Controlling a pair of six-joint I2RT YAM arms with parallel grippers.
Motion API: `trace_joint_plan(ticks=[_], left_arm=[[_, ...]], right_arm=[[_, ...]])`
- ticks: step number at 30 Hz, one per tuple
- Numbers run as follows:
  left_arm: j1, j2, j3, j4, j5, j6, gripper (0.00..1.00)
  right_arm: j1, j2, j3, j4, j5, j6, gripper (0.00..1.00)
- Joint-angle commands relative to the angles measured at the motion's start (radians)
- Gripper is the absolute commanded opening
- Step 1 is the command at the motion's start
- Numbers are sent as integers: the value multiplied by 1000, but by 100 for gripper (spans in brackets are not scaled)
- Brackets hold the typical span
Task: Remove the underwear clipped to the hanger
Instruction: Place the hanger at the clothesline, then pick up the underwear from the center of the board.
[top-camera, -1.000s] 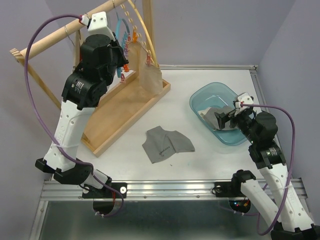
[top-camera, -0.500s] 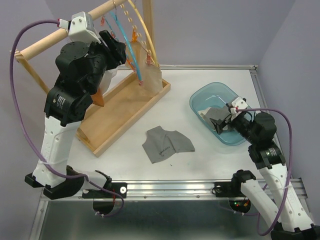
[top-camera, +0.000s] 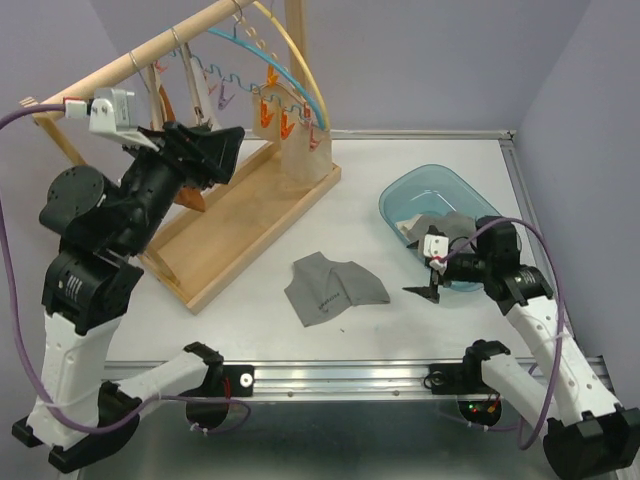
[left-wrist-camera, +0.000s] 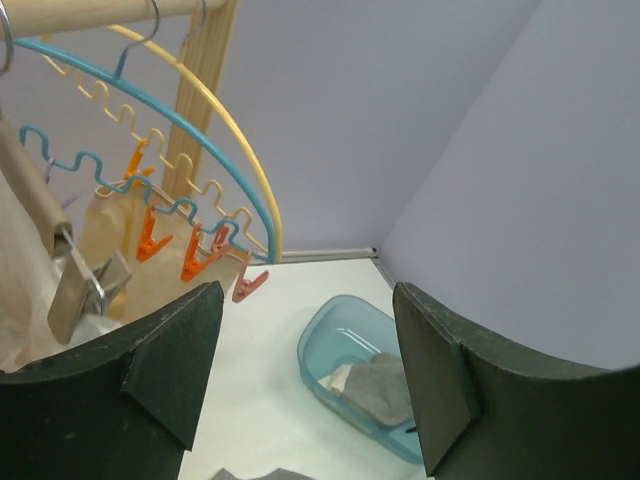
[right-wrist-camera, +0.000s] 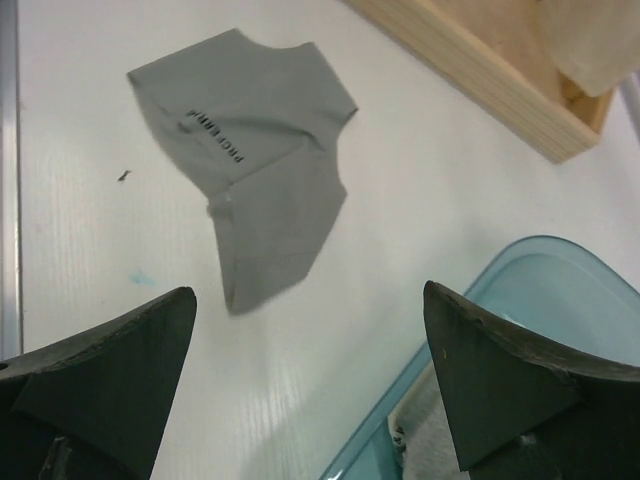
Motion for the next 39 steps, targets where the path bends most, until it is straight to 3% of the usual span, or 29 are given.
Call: trace_joint_plan(ticks=[1,8,19,31,39], left_arm=[[0,-161,-177,183,144,37,81],[2,-427,-533,292,274,84,83],[0,-733,-944,413,347,176,83],[0,-882,-1187,410,228,209,84],[0,-944,-1239,415,232,212,85]], right_arm=[[0,130,25,-171,-150,-279,100],[123,349,95,-182,-21,-288,100],[394,583,130,32,297,-91,100],[499,742,191,116,435,0,100],[511,788,191,136,462,17,100]])
